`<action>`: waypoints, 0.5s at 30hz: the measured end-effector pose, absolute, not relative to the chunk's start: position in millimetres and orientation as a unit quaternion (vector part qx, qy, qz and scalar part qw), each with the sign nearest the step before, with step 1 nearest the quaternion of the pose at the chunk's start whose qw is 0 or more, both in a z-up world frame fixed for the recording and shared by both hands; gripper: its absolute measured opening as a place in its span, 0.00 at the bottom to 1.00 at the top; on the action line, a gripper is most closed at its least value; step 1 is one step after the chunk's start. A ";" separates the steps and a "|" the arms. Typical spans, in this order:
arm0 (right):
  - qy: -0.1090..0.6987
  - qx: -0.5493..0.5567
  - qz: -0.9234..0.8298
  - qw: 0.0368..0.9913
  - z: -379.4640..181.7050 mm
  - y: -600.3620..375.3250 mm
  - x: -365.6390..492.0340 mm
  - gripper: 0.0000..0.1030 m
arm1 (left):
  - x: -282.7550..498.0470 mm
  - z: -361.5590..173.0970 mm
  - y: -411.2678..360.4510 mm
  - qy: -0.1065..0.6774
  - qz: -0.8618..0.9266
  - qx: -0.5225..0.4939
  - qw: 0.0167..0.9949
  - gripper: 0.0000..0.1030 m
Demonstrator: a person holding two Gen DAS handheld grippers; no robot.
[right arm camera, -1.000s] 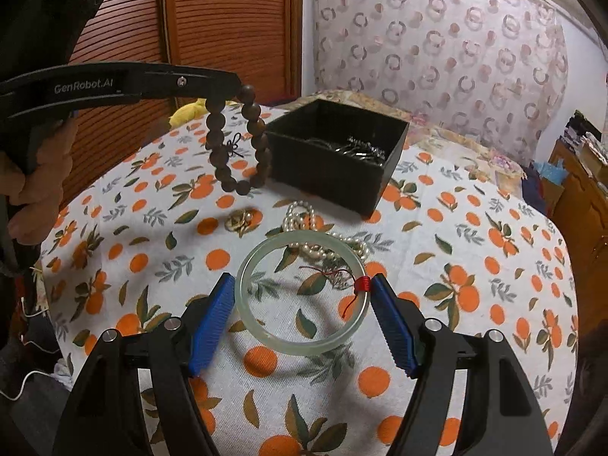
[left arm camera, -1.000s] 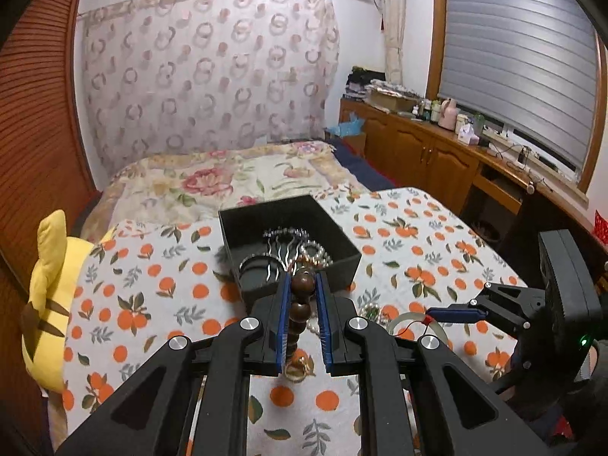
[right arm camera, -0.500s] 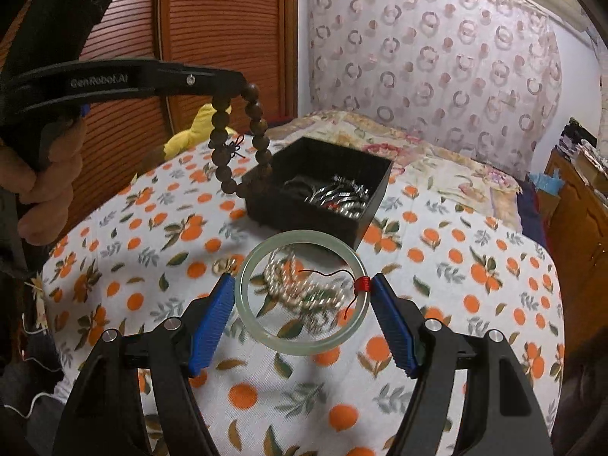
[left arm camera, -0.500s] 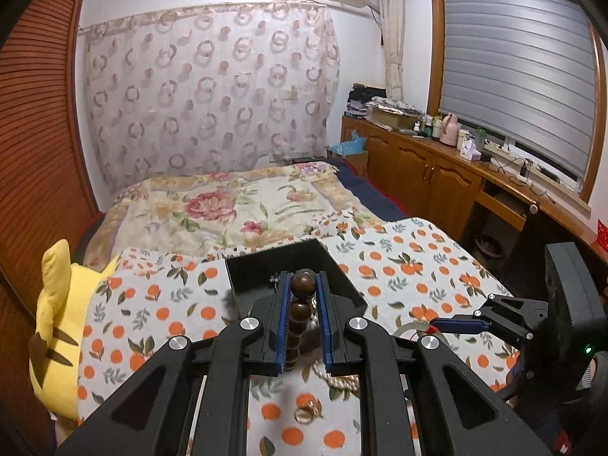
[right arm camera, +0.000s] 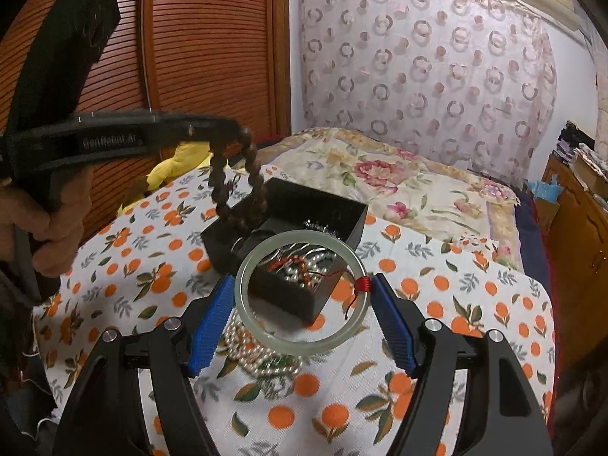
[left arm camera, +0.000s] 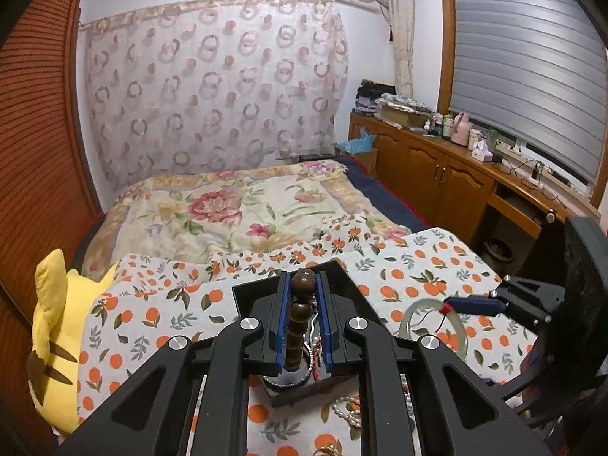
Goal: Organize jewelry
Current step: 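Carry the bead bracelet and jade bangle into the black box and open both tools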
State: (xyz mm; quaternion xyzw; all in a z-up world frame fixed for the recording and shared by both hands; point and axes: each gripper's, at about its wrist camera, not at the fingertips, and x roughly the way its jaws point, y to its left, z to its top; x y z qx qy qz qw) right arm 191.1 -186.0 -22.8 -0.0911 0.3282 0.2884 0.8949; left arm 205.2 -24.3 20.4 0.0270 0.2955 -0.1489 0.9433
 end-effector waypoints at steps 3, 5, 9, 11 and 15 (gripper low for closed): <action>0.327 -0.089 0.292 0.894 -22.9 -183.8 200.7 0.73 | 214.8 10.1 -22.9 0.307 -0.146 0.025 0.940 0.12; 0.328 -0.089 0.295 0.893 -23.3 -182.7 206.5 0.73 | 220.7 3.6 -22.4 0.314 -0.145 0.024 0.938 0.12; 0.329 -0.091 0.299 0.891 -24.5 -178.6 219.1 0.73 | 230.8 -7.7 -21.2 0.326 -0.146 0.022 0.934 0.12; 0.330 -0.094 0.301 0.890 -25.0 -175.6 225.4 0.73 | 235.2 -11.7 -20.7 0.330 -0.145 0.021 0.932 0.12; 0.333 -0.099 0.306 0.886 -27.0 -168.6 234.2 0.73 | 241.9 -17.0 -16.7 0.338 -0.144 0.012 0.930 0.12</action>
